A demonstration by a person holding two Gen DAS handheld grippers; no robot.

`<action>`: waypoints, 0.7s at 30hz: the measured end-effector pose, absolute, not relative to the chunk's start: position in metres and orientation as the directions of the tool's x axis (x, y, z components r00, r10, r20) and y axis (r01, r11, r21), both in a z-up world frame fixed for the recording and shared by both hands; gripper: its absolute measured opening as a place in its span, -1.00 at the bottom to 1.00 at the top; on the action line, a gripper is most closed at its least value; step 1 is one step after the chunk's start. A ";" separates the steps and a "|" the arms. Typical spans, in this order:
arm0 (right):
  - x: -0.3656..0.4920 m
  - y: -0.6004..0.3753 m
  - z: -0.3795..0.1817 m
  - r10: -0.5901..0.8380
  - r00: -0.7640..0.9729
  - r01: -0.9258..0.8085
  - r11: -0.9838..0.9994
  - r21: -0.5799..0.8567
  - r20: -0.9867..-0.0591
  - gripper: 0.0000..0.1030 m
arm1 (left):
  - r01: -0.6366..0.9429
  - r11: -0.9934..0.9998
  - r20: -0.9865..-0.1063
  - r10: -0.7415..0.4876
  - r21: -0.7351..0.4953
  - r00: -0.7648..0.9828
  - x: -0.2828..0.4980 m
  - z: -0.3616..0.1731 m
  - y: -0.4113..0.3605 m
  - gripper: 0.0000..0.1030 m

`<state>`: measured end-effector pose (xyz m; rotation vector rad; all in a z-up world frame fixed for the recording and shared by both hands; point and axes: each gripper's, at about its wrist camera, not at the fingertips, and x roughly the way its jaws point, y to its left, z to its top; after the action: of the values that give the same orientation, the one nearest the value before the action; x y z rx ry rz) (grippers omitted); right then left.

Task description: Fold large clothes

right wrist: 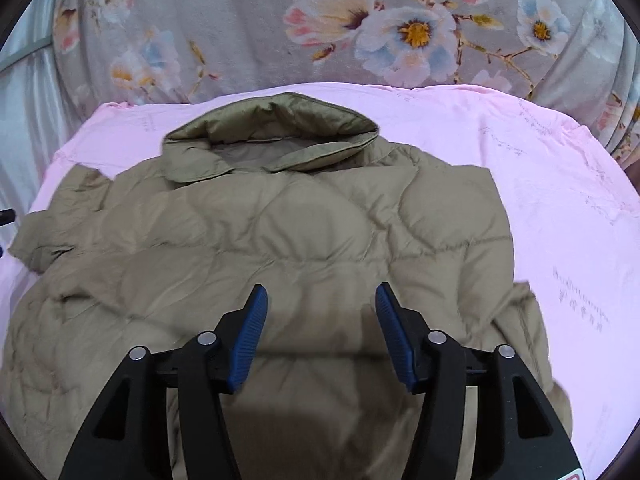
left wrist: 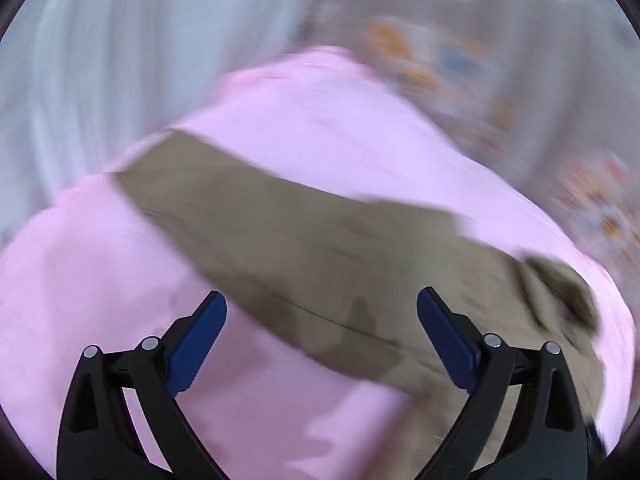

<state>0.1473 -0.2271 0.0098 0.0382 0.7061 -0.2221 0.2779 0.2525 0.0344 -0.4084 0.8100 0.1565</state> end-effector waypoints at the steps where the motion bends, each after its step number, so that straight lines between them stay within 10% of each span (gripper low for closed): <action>1: 0.141 -0.223 0.009 -0.183 0.742 0.206 0.978 -0.041 -0.645 0.18 | -0.341 0.895 -0.750 0.012 -0.286 0.661 0.287 0.026 0.276 0.82; 11: 0.140 -0.211 -0.007 -0.207 0.706 0.202 0.975 -0.087 -0.677 0.36 | -0.532 0.701 -0.802 -0.096 -0.475 0.589 0.341 -0.035 0.368 0.74; 17: 0.140 -0.216 -0.009 -0.203 0.701 0.217 0.974 -0.067 -0.684 0.39 | -0.480 0.737 -0.803 -0.142 -0.476 0.579 0.361 -0.033 0.347 -0.74; 21: 0.140 -0.213 -0.010 -0.222 0.699 0.226 0.971 -0.085 -0.680 0.39 | -0.414 0.785 -0.761 -0.110 -0.461 0.639 0.360 -0.001 0.333 -0.91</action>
<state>0.1399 -0.2131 -0.0096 0.0049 0.7569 -0.2494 0.3597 0.3331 -0.0012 -0.6649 0.8750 0.1889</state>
